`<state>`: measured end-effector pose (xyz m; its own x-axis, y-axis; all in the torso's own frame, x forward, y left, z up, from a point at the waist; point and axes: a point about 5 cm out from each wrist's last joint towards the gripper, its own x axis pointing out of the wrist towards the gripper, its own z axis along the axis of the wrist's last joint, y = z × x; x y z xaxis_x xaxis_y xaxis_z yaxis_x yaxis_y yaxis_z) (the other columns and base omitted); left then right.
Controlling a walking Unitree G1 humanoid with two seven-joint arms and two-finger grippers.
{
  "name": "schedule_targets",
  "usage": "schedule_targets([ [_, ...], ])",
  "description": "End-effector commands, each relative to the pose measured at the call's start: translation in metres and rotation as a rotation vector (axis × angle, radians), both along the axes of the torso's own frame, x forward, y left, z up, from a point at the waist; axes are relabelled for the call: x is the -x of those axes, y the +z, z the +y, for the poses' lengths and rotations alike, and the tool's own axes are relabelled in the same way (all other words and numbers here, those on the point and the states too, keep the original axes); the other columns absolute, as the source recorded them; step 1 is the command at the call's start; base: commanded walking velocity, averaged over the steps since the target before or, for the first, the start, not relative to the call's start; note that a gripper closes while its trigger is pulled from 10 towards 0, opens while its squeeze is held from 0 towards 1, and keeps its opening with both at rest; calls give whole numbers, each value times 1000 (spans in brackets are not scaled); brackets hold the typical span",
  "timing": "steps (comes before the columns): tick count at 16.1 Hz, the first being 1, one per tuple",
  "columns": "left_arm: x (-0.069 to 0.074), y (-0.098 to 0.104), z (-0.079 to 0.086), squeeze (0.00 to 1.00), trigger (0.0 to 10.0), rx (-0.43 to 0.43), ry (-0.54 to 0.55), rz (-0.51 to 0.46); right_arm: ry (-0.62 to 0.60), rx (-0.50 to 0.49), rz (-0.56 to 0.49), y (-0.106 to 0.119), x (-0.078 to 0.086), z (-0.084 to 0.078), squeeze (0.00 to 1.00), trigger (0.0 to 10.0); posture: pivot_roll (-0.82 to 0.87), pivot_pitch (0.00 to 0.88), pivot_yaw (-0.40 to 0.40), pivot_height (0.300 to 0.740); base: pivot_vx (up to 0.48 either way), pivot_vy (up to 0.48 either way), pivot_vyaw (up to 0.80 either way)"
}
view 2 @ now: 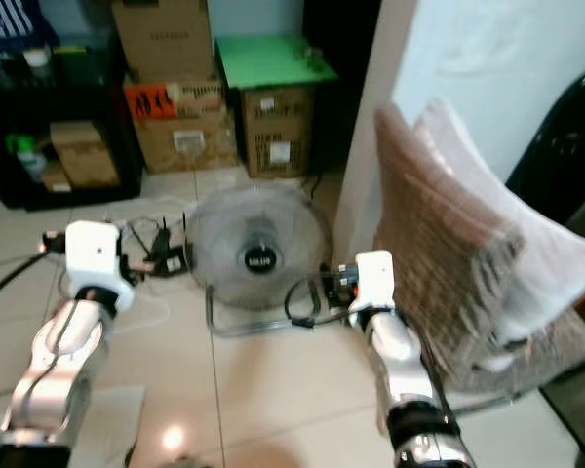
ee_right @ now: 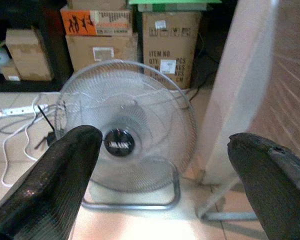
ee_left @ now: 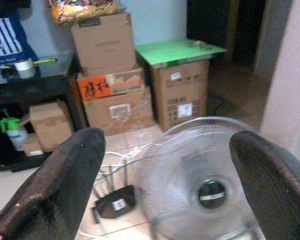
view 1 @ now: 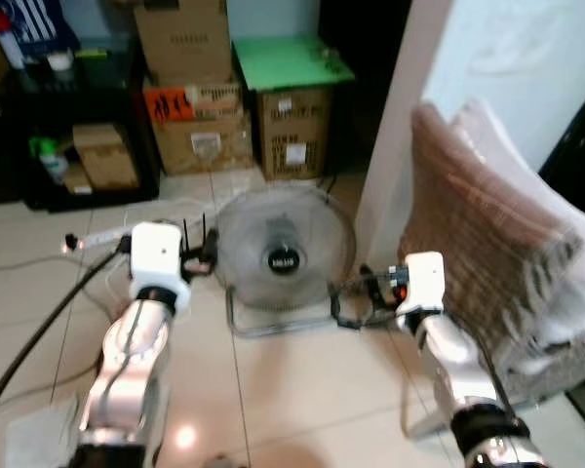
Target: Restocking fridge
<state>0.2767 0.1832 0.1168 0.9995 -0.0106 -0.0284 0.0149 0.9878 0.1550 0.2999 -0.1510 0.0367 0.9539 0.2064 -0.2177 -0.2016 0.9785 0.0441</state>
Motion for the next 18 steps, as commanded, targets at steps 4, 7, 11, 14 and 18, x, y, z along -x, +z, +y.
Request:
schedule_targets([
  [4, -2, 1, 3, 0, 10000, -37, 11, 5, 13, -20, -24, 4, -3, 9, 341, 10000, -22, 0, -31, 740, 0, 0, 0],
  [7, -4, 0, 6, 0, 10000, -16, 55, 11, 18, -15, -23, 4, -3, 10, 345, 10000, -23, 0, -30, 740, 305, 0, 0],
  [11, -6, -1, 8, 0, 10000, -16, 73, 18, 19, -18, -21, 3, -3, 11, 345, 10000, -28, 0, -25, 740, 458, 0, 0],
  [14, -8, -2, 10, 0, 10000, -12, 84, 24, 20, -19, -20, 3, -3, 11, 341, 10000, -29, 0, -24, 740, 458, 0, 0],
  [18, -6, -3, 8, 0, 10000, -4, 89, 26, 34, -16, -25, 3, -2, 13, 349, 10000, -27, 0, -26, 740, 458, 0, 0],
])
